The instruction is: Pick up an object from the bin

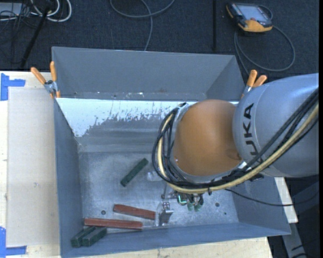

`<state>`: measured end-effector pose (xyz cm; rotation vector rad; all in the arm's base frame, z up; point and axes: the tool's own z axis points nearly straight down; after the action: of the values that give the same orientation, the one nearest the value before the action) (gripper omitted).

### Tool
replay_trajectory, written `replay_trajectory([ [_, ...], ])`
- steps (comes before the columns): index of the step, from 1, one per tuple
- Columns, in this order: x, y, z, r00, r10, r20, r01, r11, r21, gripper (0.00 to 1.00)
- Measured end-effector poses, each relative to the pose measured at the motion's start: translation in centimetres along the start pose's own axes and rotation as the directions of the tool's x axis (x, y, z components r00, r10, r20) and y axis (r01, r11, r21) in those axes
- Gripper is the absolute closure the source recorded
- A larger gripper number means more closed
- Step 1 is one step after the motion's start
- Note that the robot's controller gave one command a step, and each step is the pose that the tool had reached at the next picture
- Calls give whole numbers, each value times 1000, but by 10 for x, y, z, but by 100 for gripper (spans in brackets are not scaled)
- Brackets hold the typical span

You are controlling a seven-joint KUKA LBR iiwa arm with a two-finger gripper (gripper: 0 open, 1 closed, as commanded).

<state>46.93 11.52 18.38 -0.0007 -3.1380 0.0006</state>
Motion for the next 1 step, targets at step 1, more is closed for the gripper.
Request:
replay_trajectory([
  [1,0,0,0,1000,2,1,-2,1000,0,0],
])
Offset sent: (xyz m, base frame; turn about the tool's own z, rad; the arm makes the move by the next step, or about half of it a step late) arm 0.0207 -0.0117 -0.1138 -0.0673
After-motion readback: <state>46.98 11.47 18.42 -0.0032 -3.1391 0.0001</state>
